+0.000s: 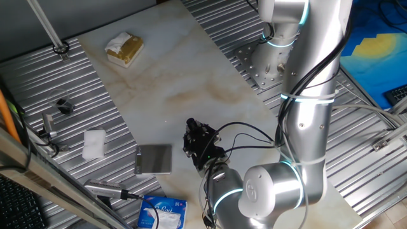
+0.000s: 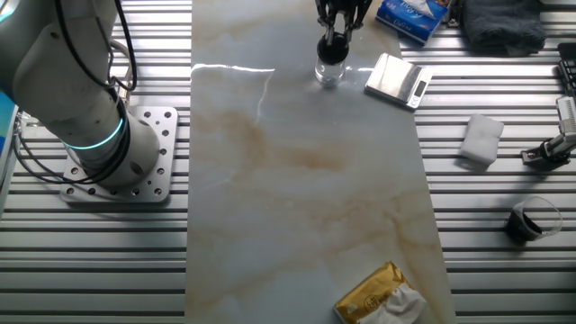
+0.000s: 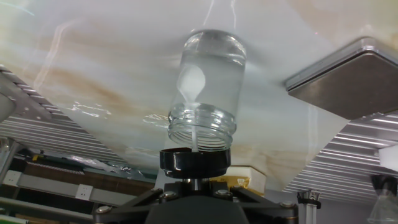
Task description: Screw the lid onto the jar
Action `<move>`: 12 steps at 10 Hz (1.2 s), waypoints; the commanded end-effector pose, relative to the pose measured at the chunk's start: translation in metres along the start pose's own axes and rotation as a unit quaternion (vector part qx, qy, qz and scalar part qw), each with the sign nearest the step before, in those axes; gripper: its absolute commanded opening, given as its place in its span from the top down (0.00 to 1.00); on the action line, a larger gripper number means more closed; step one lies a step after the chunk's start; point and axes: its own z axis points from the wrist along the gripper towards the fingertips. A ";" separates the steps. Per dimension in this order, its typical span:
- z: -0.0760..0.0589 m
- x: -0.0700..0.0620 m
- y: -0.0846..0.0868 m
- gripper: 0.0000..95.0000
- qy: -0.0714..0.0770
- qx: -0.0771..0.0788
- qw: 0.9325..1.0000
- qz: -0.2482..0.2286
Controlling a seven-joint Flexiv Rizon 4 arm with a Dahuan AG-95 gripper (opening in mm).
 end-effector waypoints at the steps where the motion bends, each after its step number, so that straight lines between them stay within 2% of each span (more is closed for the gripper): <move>1: 0.001 0.000 0.000 0.80 -0.001 0.001 1.000 0.001; 8: 0.001 0.000 0.000 0.80 -0.001 0.001 1.000 0.001; 9: -0.008 -0.012 -0.001 0.20 0.019 -0.007 1.000 -0.009; 12: -0.008 -0.013 -0.001 0.20 0.021 -0.006 1.000 -0.009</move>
